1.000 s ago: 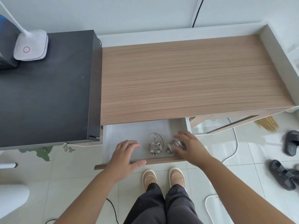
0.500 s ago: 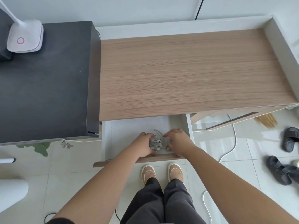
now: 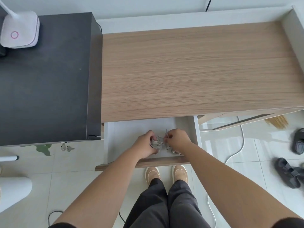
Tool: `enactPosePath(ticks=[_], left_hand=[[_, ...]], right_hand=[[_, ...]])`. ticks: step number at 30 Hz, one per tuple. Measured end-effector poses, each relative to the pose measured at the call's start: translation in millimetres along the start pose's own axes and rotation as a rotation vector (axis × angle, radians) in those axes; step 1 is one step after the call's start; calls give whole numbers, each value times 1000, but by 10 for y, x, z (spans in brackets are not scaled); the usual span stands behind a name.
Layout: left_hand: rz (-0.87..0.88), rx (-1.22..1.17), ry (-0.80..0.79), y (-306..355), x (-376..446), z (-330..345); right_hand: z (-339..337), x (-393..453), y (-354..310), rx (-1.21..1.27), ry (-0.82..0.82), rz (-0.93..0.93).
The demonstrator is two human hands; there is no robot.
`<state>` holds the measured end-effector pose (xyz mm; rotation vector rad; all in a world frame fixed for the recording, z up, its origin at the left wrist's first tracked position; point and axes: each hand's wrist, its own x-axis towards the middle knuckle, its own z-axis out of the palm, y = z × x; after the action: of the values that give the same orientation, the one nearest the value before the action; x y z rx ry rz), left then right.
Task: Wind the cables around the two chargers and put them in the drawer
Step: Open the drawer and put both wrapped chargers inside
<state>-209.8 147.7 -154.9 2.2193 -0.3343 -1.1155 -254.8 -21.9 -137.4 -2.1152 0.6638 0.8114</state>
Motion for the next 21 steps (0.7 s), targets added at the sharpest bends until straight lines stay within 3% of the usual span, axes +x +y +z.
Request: enactPosePath(ticks=[2,6,10,15,21], left_hand=[[-47,-133,34,15,-35,-27],[-73,-702,62,113,-134,-94],[-28,-943,101,150,-221,-150],[-66,-890,242,194,-254,-146],[7,-582,253,163,-320,-155]], right_hand=[[-39,-59,10,168,8,6],[-137,-193,-8,314,26,44],[-187,-306,-34,428,-21,16],[-195,-465,-101,346,10,-139],[-228,-590,-126,344,91,-328]])
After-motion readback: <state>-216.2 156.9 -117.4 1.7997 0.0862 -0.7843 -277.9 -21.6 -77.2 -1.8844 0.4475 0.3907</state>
